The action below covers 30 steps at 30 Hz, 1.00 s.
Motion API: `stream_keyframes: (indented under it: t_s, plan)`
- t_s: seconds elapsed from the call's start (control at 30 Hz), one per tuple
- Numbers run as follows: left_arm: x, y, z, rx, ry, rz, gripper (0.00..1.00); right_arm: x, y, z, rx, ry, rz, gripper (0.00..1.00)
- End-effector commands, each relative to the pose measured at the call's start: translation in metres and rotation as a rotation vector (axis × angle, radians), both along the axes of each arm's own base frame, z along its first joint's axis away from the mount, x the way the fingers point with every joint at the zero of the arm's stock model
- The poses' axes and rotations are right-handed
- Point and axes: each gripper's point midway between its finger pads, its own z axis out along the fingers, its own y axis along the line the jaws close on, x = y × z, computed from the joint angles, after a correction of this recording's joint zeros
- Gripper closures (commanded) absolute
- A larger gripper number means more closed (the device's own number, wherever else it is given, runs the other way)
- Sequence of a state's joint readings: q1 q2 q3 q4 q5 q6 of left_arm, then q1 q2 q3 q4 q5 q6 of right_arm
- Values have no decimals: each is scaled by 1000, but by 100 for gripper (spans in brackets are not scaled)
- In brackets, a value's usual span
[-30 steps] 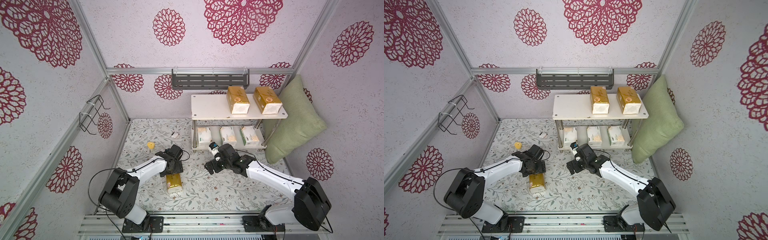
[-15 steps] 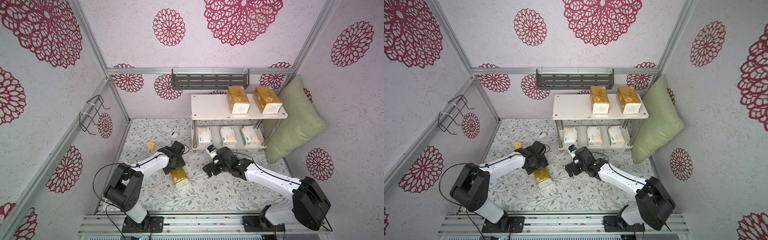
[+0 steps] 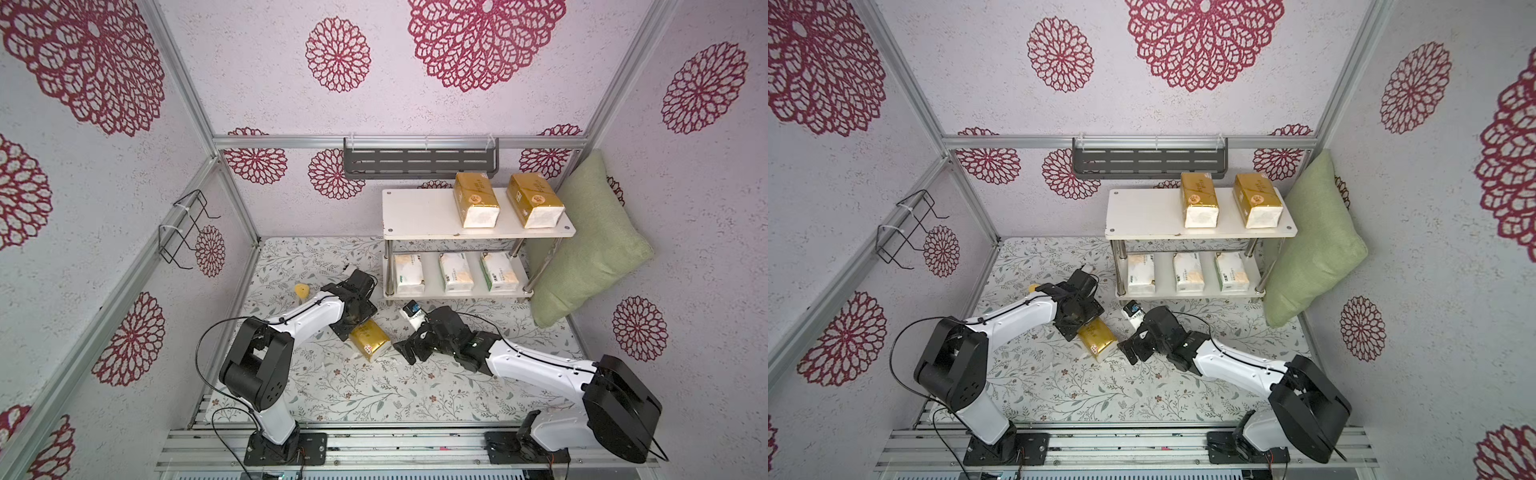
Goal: Place the tissue boxes on the shelf by color
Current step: Adjust the box of tissues at the center of the board, then pick up the box of tissues from the center of the board.
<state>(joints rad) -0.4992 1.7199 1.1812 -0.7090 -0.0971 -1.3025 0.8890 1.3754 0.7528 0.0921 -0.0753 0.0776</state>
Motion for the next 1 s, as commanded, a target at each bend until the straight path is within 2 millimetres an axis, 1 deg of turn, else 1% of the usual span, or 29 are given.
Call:
stream_keyframes:
  t_s: [0.0,0.03,0.13,0.23,0.33,0.5,0.6,0.7,0.8,0.97]
  plan:
    - [4,0,10,-19,-3,15,5,2,24,23,80,-102,56,1]
    - [5,0,12,-28,-11,10,5,3,26,21,79,-111,50,1]
    - [5,5,18,-44,-17,10,4,5,31,19,95,-123,43,1]
    - [4,18,26,-21,-35,21,4,10,34,17,98,-134,23,1]
    - [4,33,43,24,-93,16,4,11,39,17,112,-139,15,1]
    - [7,65,80,185,-203,-20,4,15,50,10,112,-117,7,1]
    - [4,84,97,292,-235,-21,3,17,59,2,98,-81,12,1]
    - [1,100,109,373,-257,-14,3,18,65,-3,87,-72,11,1]
    - [-2,110,114,411,-268,-6,2,19,70,-5,82,-74,10,1]
    - [-6,119,110,409,-257,6,2,19,76,-11,73,-67,18,1]
